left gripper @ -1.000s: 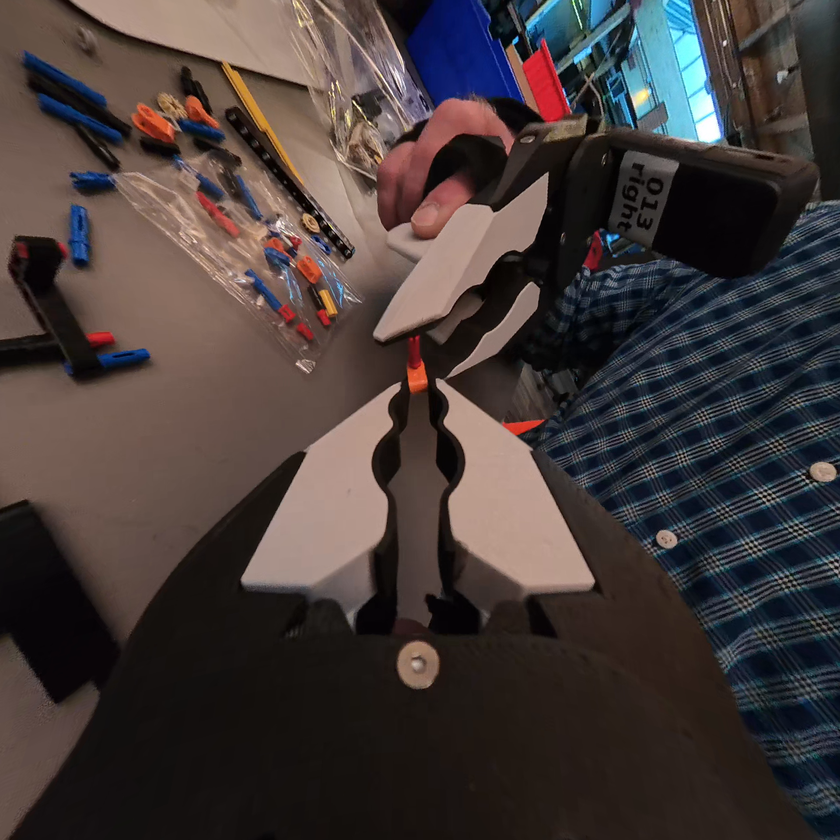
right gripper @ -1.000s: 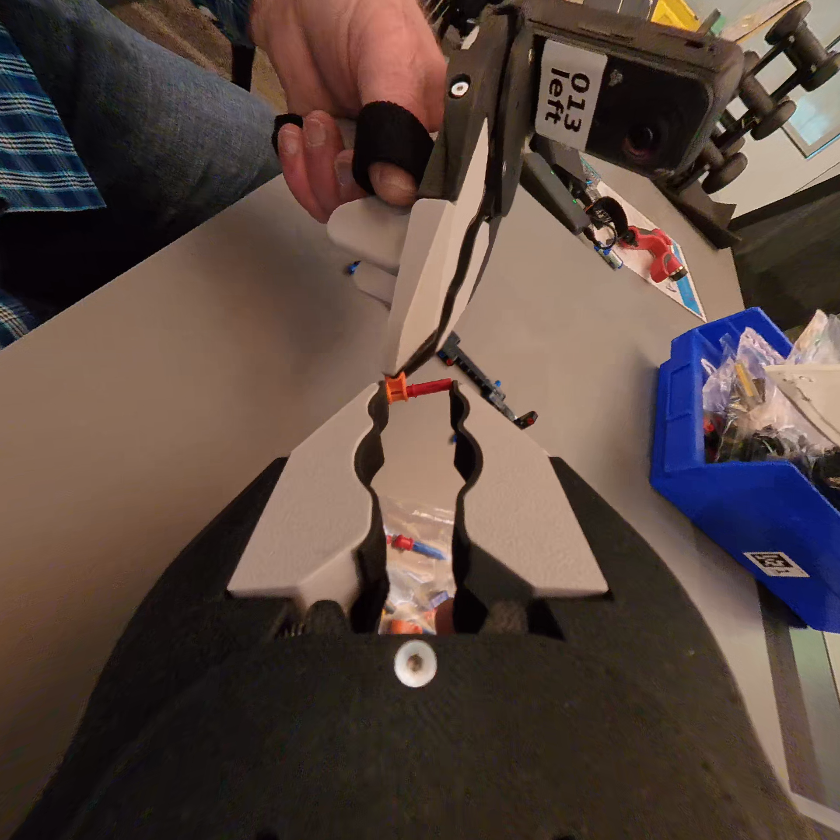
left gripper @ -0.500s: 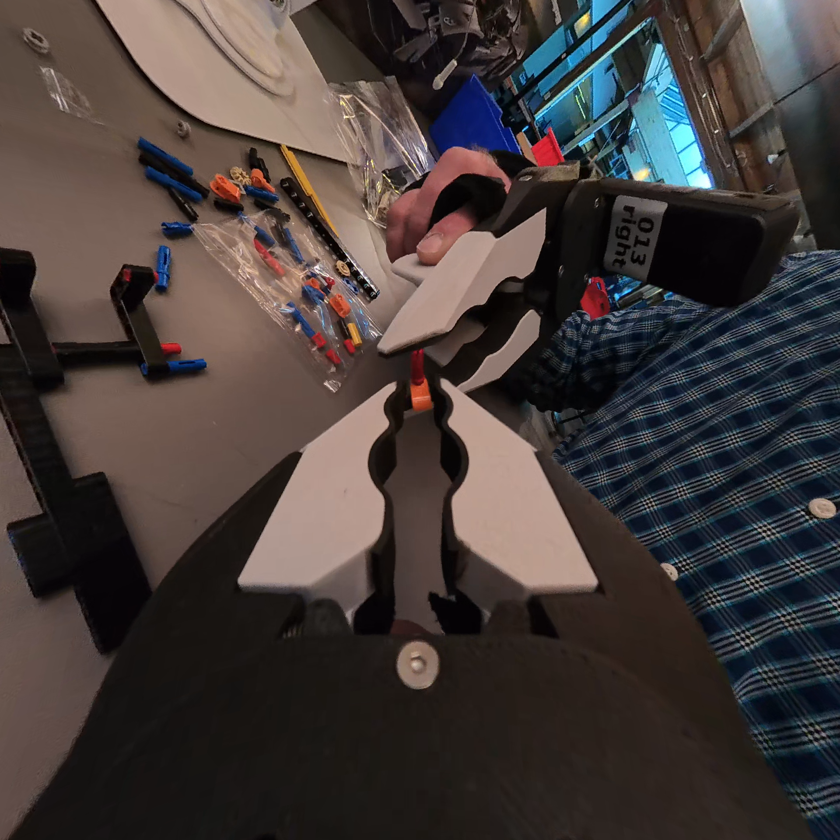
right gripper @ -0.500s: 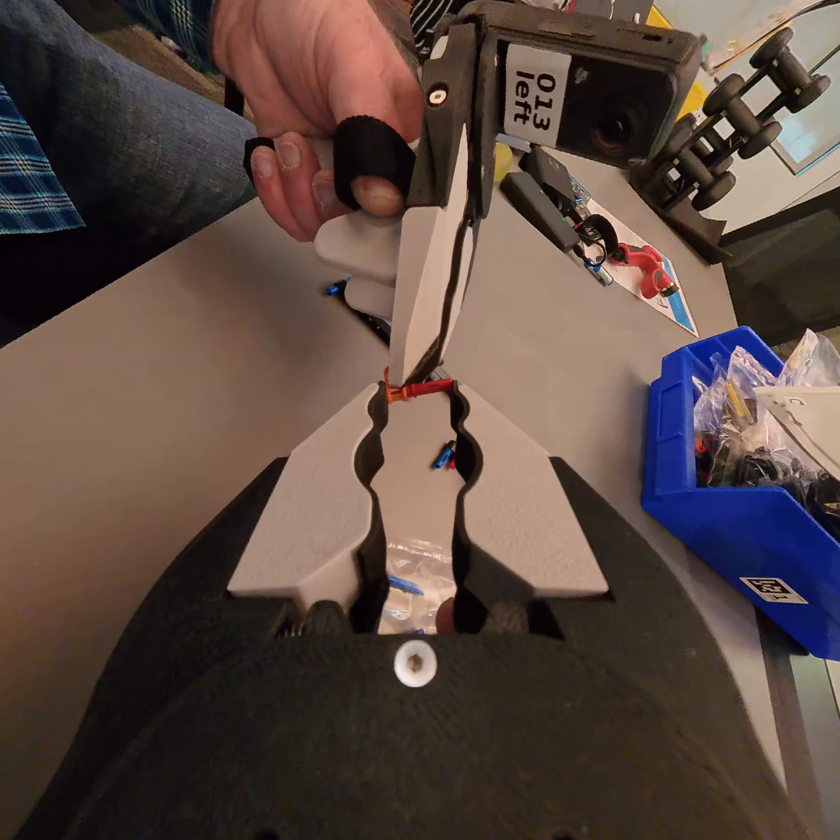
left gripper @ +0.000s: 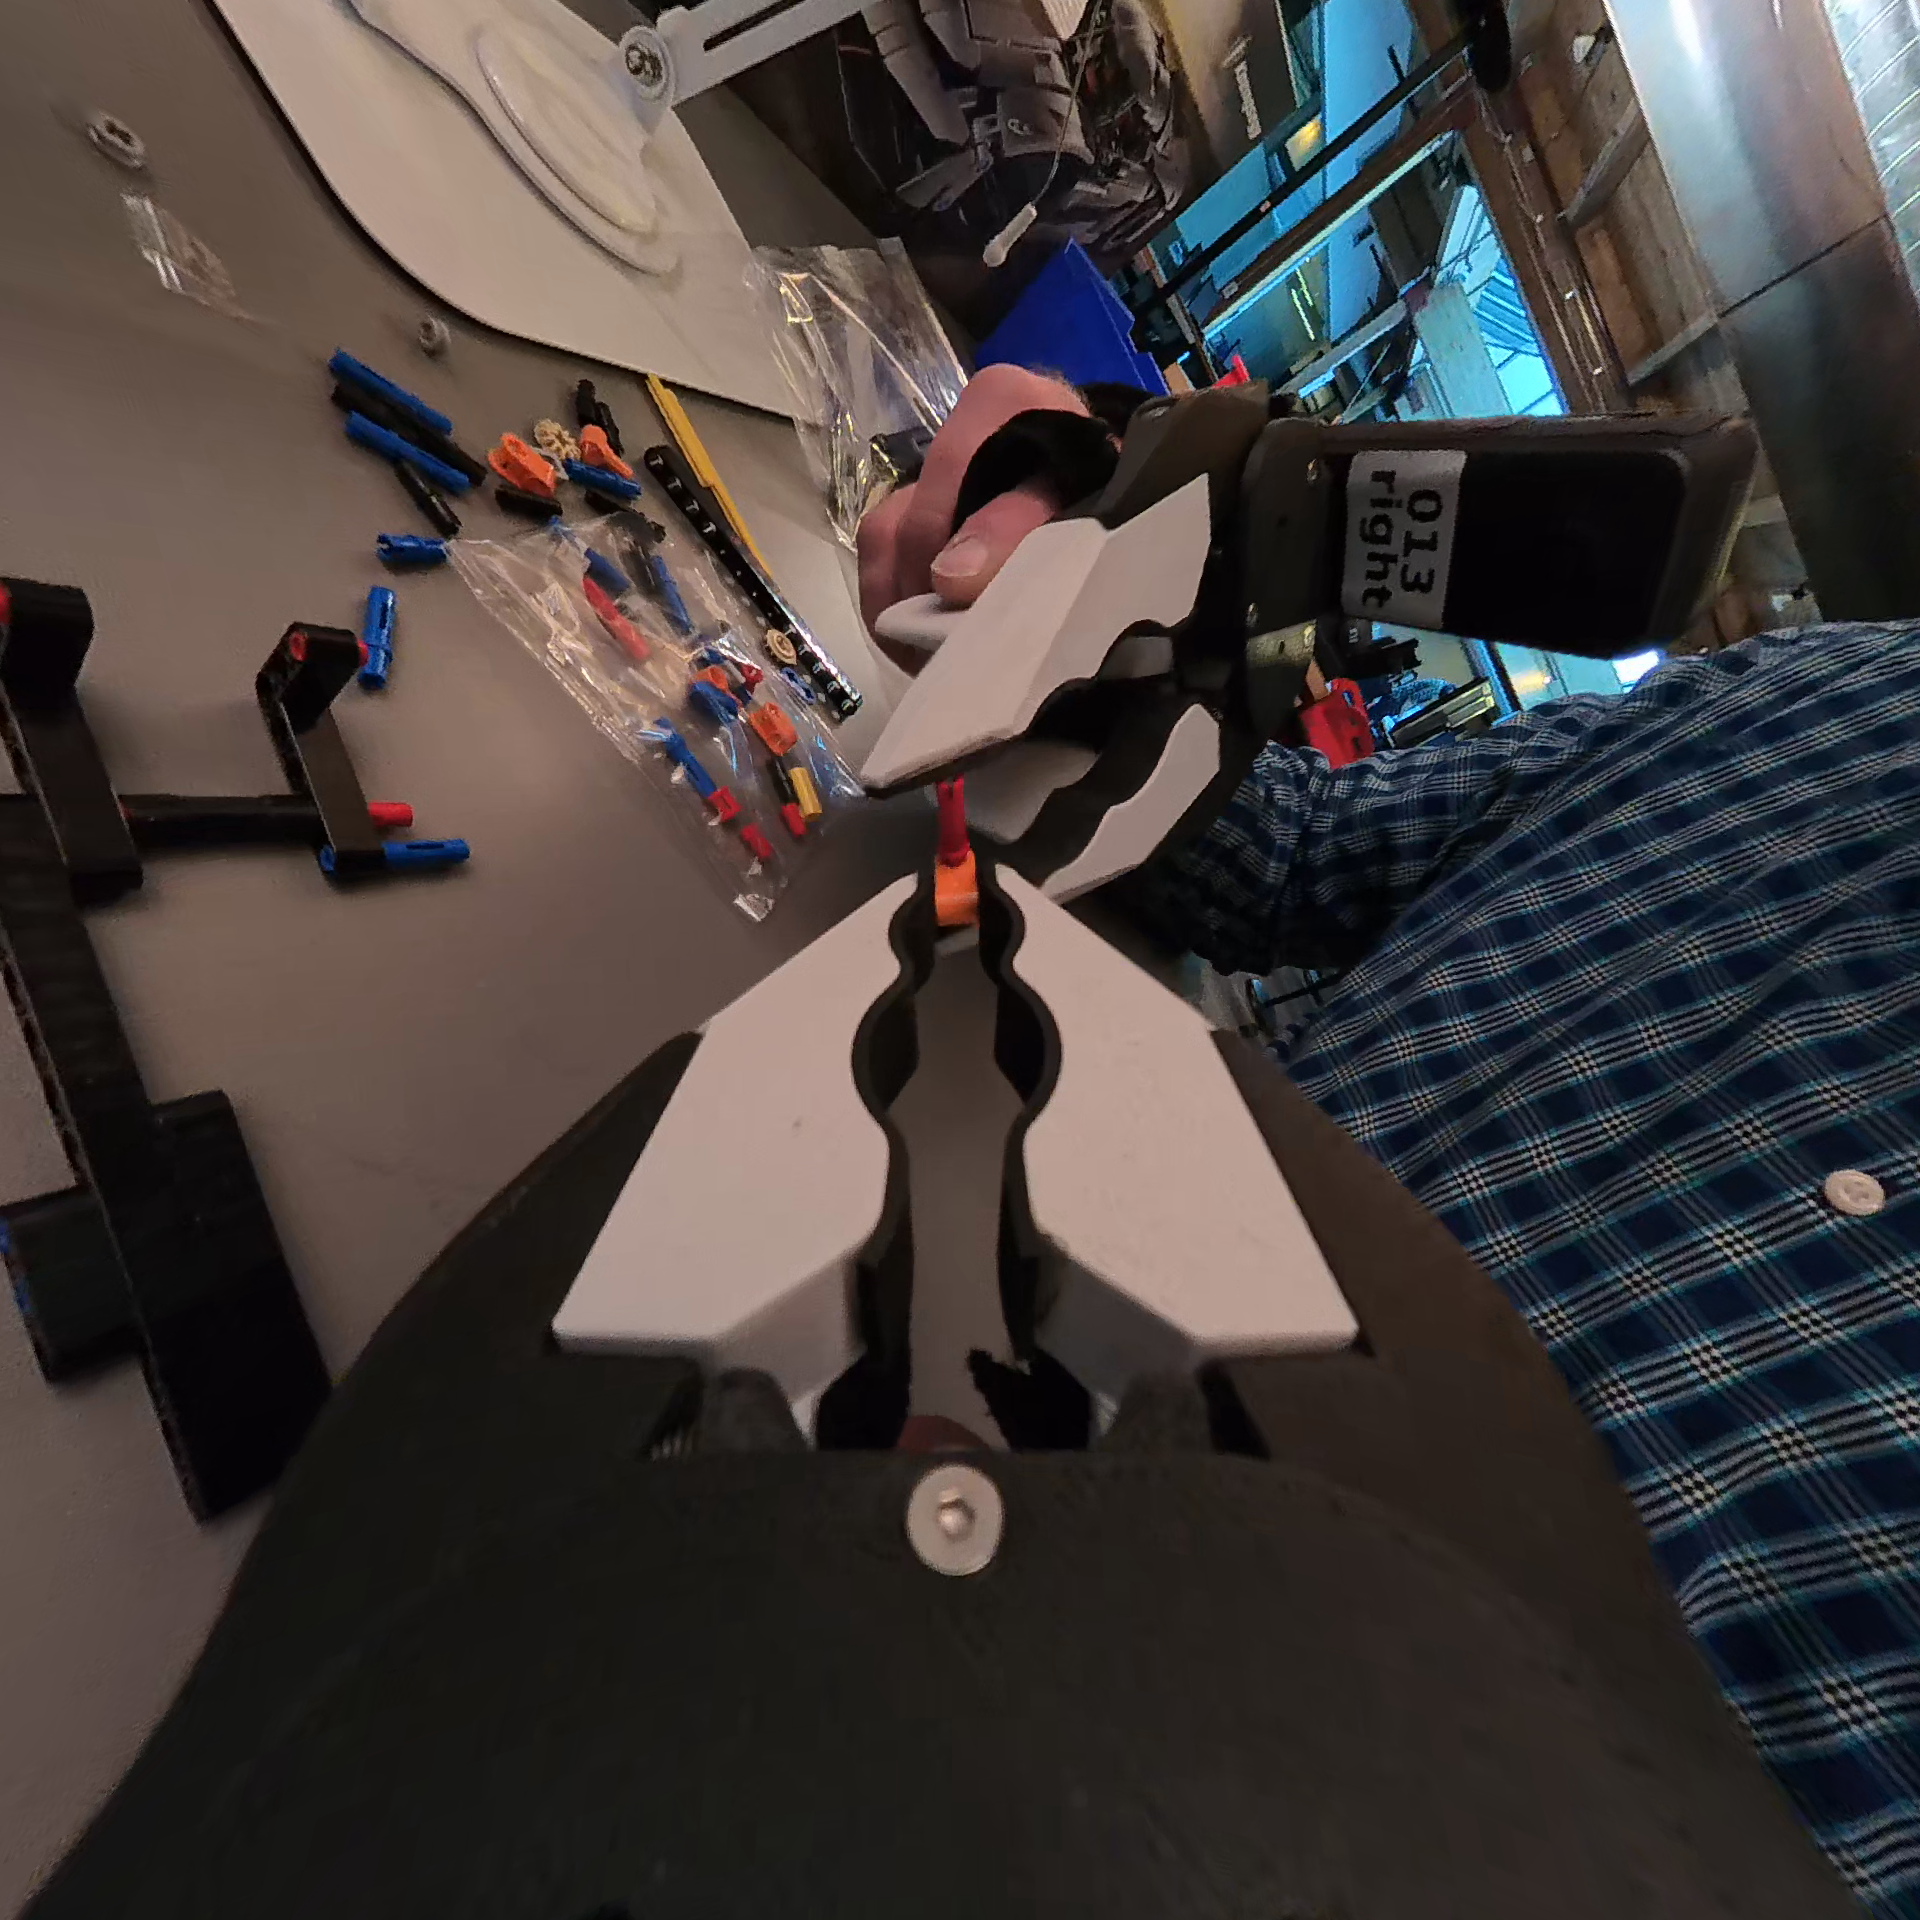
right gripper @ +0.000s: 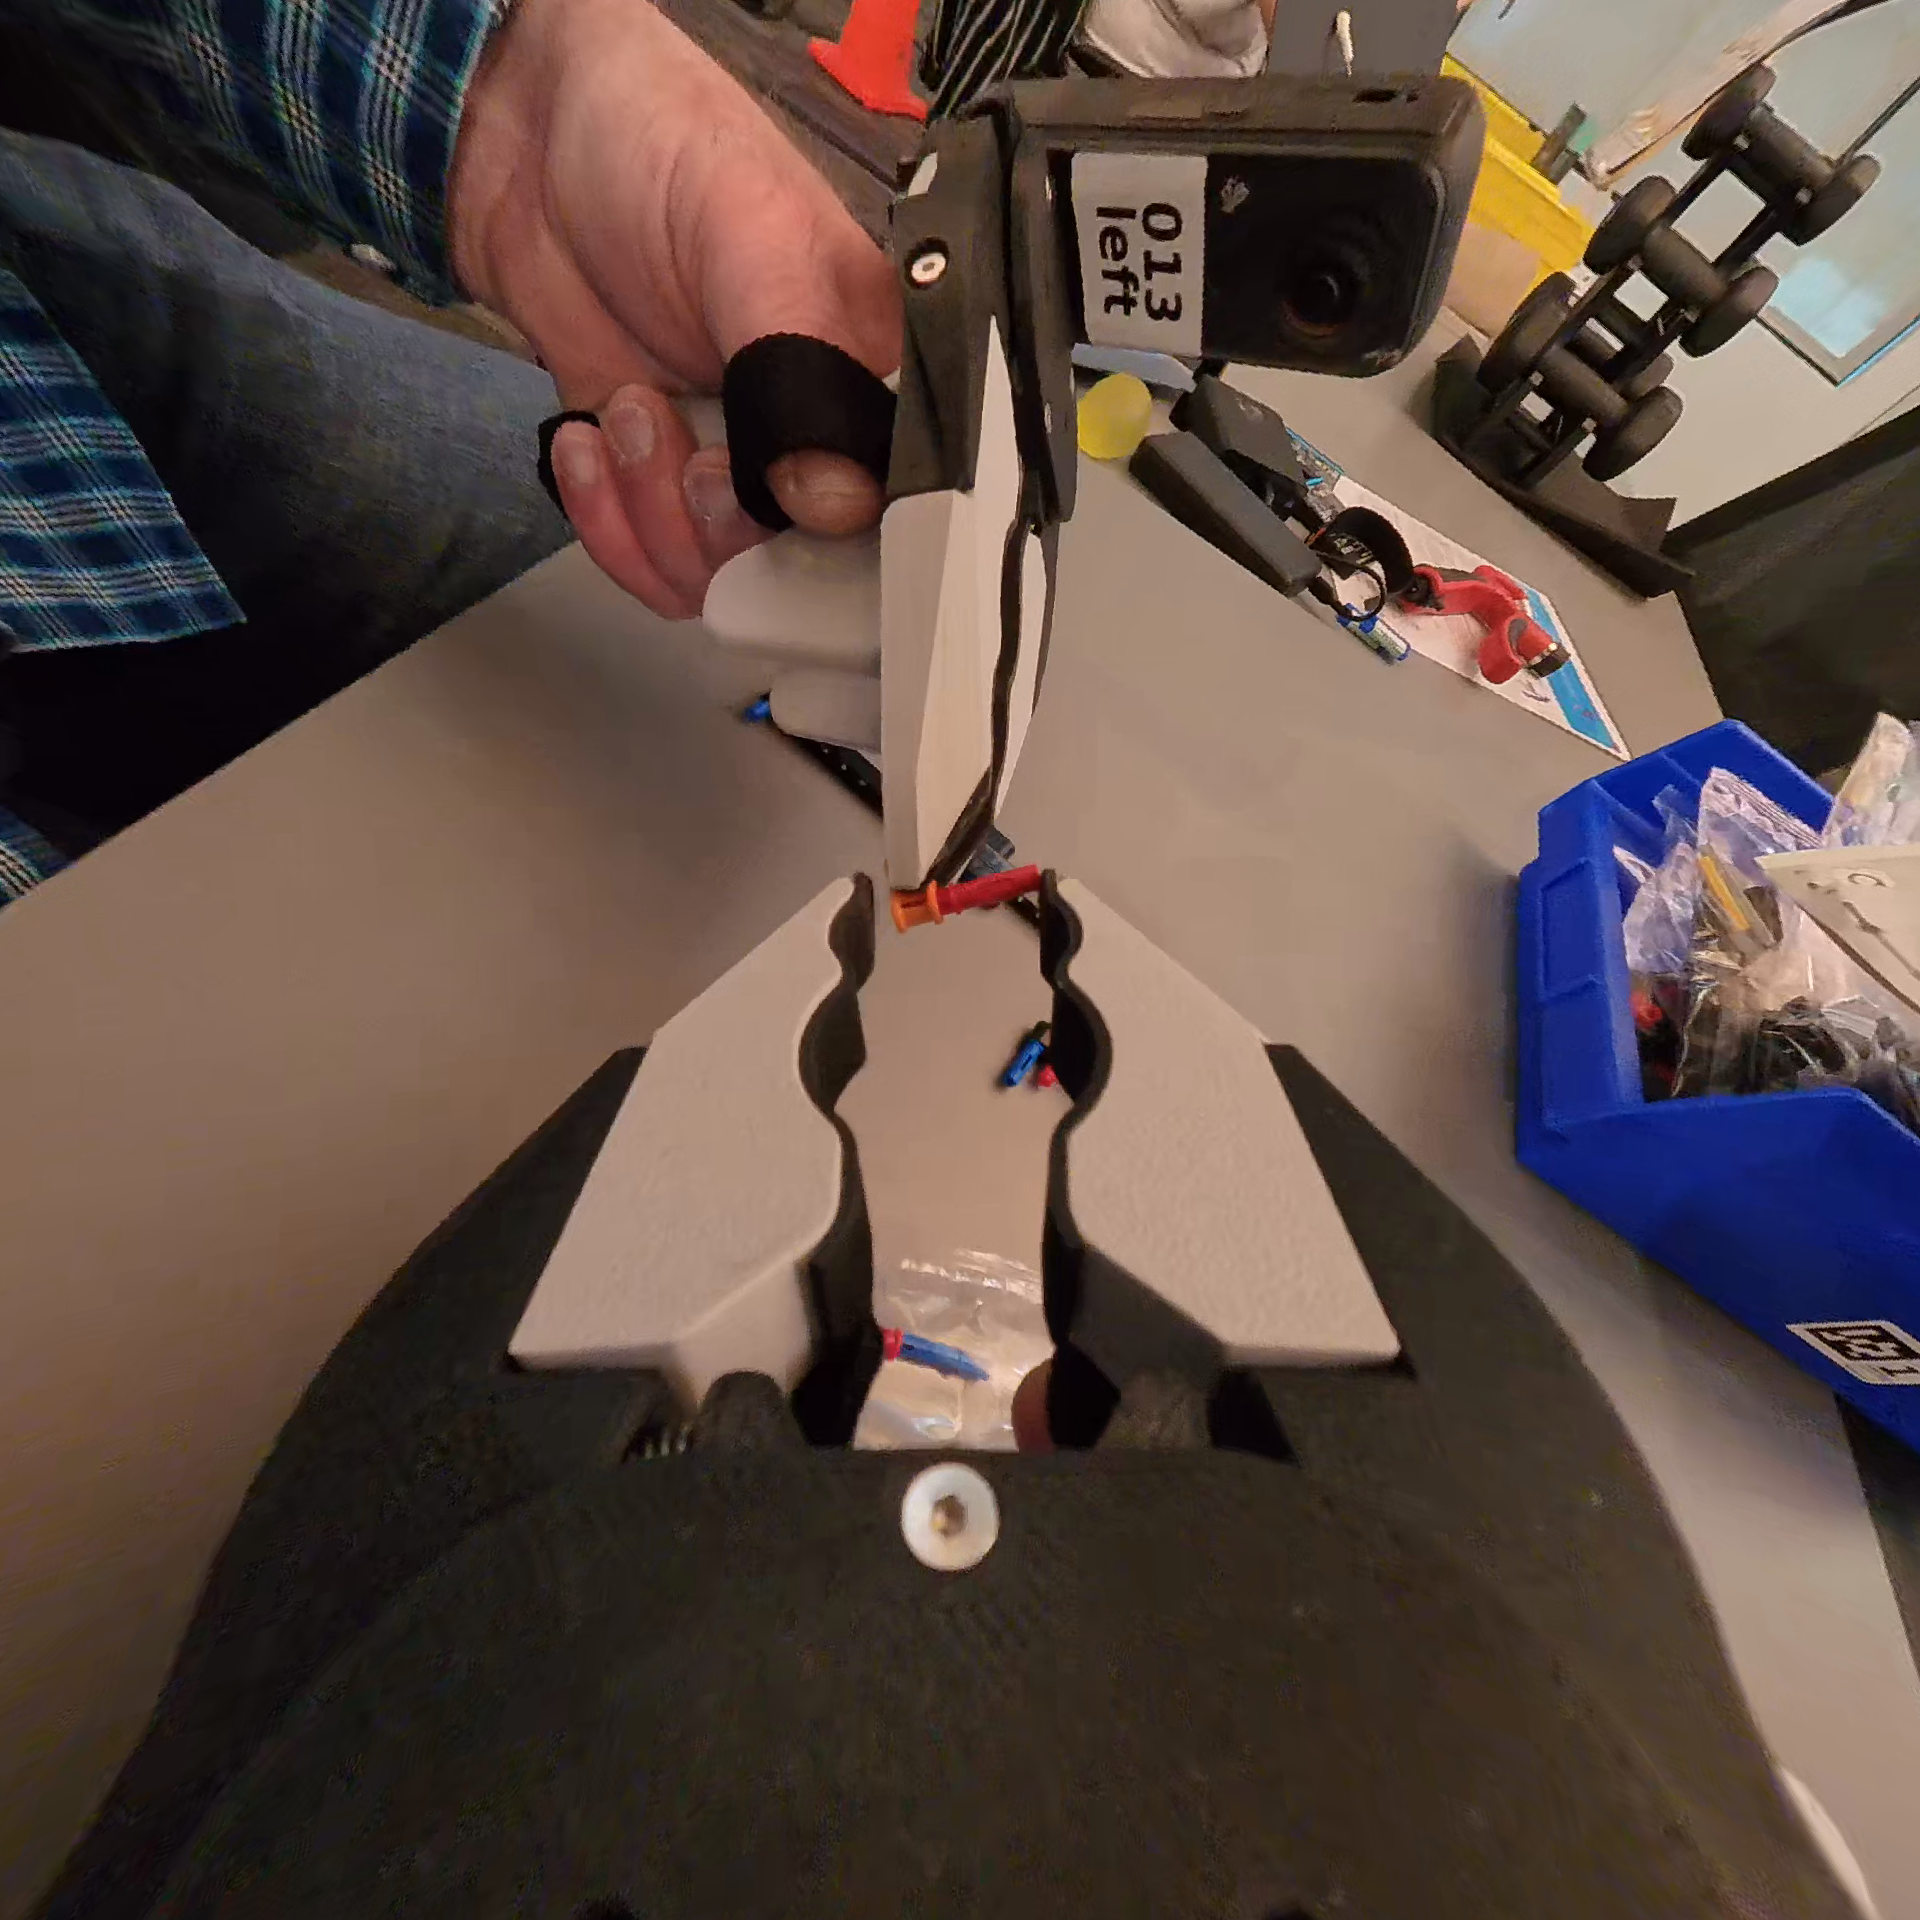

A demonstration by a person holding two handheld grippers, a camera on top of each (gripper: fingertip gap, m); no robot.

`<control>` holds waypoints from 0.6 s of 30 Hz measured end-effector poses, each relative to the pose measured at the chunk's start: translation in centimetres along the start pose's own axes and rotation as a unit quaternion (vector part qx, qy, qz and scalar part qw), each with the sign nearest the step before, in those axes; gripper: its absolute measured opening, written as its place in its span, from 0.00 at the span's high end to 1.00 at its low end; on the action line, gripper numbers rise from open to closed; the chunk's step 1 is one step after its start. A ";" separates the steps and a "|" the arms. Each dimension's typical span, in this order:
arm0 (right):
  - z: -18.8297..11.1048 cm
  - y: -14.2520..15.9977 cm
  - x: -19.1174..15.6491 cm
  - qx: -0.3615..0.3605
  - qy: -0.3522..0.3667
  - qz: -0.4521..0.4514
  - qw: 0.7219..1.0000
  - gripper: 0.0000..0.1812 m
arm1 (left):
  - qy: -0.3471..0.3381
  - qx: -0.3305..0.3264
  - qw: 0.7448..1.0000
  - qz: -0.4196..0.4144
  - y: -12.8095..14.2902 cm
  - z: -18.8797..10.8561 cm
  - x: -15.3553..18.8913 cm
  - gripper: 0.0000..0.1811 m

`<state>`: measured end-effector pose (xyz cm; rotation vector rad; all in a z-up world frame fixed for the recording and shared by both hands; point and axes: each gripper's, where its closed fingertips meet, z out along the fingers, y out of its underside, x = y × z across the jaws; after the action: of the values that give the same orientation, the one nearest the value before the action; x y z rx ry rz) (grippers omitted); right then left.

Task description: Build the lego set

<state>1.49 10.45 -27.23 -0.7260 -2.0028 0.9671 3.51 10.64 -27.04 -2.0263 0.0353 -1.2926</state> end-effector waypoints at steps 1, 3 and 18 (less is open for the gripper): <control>0.0 -0.1 0.0 0.004 -0.003 0.005 1.000 0.82 | 0.001 0.004 1.000 -0.002 -0.2 -0.1 0.0 0.97; -0.1 -0.2 -0.1 0.009 -0.005 0.009 1.000 0.80 | 0.006 0.006 1.000 -0.007 -0.4 -0.2 0.2 0.97; -0.4 -0.4 0.3 0.002 0.009 -0.018 1.000 0.85 | 0.053 -0.016 0.997 -0.052 -0.1 -0.1 0.5 0.97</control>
<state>1.60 10.65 -26.61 -0.6927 -1.9906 0.9395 3.62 10.47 -26.51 -2.0066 -0.0006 -1.4737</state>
